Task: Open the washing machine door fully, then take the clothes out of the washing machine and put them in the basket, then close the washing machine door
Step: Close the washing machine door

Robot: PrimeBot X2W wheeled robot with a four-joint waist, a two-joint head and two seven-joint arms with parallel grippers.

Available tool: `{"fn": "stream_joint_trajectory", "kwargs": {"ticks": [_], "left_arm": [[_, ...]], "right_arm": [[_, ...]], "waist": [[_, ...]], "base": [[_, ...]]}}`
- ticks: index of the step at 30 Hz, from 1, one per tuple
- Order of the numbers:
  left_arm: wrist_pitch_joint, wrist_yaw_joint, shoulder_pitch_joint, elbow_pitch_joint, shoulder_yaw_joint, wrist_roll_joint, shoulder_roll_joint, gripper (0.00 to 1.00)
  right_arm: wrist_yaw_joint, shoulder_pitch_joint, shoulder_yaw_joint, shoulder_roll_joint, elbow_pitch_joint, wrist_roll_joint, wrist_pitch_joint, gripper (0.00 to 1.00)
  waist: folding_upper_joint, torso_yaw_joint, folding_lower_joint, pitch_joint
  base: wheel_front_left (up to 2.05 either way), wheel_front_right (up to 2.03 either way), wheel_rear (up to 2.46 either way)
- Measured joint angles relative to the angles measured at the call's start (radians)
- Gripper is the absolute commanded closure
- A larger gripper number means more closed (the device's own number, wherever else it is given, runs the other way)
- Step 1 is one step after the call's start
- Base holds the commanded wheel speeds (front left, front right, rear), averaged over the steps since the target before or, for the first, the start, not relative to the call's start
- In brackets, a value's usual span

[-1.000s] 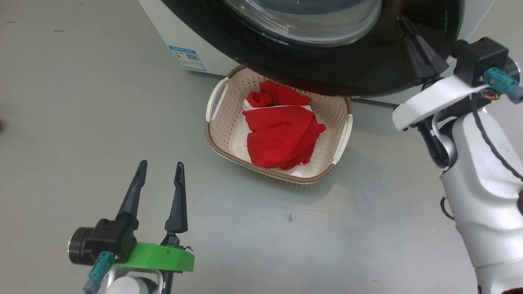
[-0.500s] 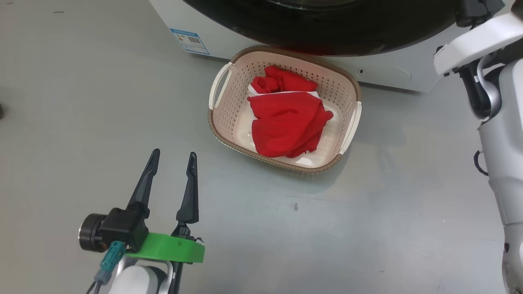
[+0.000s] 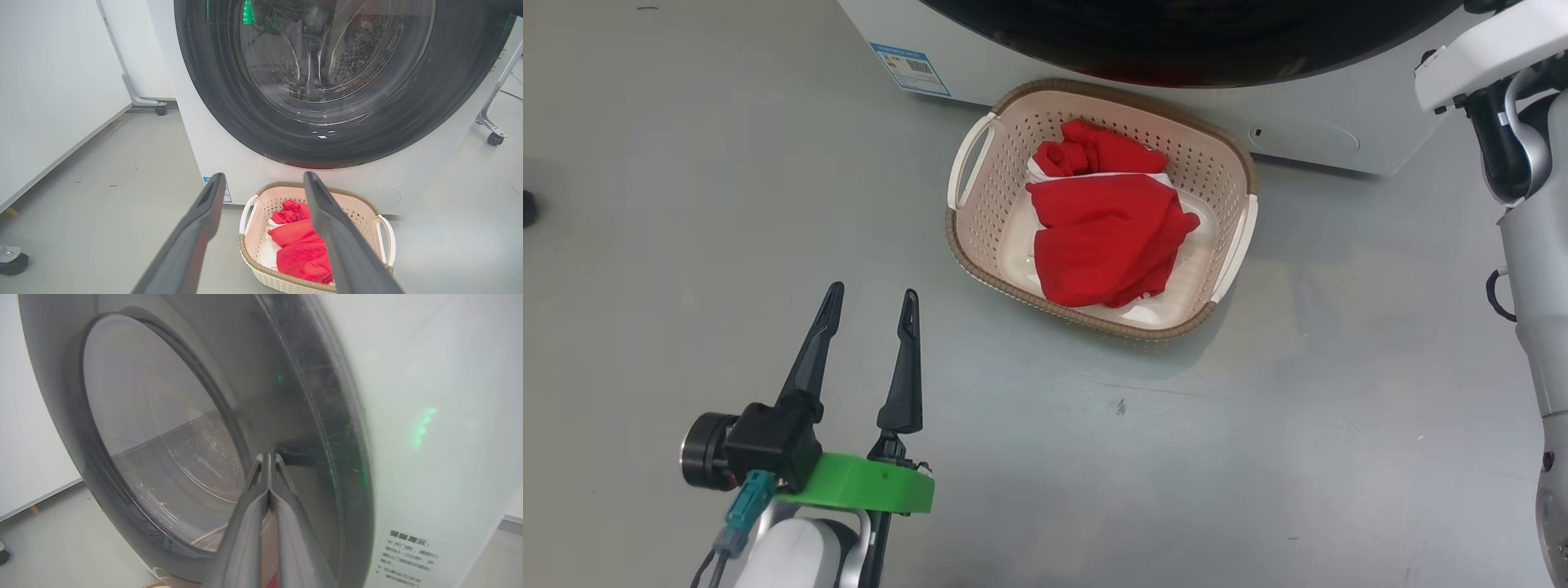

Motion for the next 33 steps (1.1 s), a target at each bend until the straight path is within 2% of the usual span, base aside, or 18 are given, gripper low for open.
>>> {"fn": "stream_joint_trajectory", "kwargs": {"ticks": [10, 16, 28, 29, 30, 31, 32, 33], "left_arm": [[0.000, 0.000, -0.013, 0.009, 0.012, 0.004, -0.003, 0.00], [-0.002, 0.000, -0.013, 0.019, 0.018, 0.007, -0.003, 0.00], [-0.003, 0.000, -0.013, 0.048, 0.035, 0.025, -0.003, 0.00], [-0.003, 0.000, -0.013, 0.049, 0.036, 0.025, -0.003, 0.00], [-0.003, 0.000, -0.013, 0.051, 0.038, 0.025, -0.003, 0.00], [-0.003, 0.000, -0.013, 0.054, 0.040, 0.025, -0.003, 0.00], [-0.003, 0.000, -0.012, 0.056, 0.041, 0.025, -0.003, 0.00], [-0.003, 0.000, -0.011, 0.056, 0.042, 0.025, -0.003, 0.00]], "right_arm": [[0.007, -0.021, 0.029, 0.018, 0.054, 0.000, -0.032, 1.00], [0.007, -0.014, 0.054, 0.056, 0.074, 0.011, -0.051, 1.00], [0.007, 0.150, 0.101, 0.114, 0.047, 0.046, -0.076, 1.00], [0.007, 0.167, 0.102, 0.116, 0.042, 0.051, -0.079, 0.89], [0.007, 0.184, 0.103, 0.117, 0.039, 0.053, -0.079, 0.71], [0.007, 0.201, 0.104, 0.118, 0.036, 0.053, -0.079, 0.57], [0.007, 0.218, 0.105, 0.120, 0.033, 0.056, -0.079, 0.48], [0.007, 0.234, 0.106, 0.122, 0.028, 0.060, -0.079, 0.20]], "waist": [[0.0000, -0.008, 0.0000, -0.006], [0.0000, -0.028, 0.0000, -0.018], [0.0000, -0.095, 0.0000, -0.072], [0.0000, -0.100, 0.0000, -0.078], [0.0000, -0.105, 0.0000, -0.084], [0.0000, -0.110, 0.0000, -0.090], [0.0000, -0.115, 0.0000, -0.097], [0.0000, -0.121, 0.0000, -0.103]], "base": [[0.00, 0.00, 0.00], [0.00, 0.00, 0.00], [0.00, 0.00, 0.00], [0.00, 0.00, 0.00], [0.00, 0.00, 0.00], [0.00, 0.00, 0.00], [0.00, 0.00, 0.00], [0.00, 0.00, 0.00]]}}
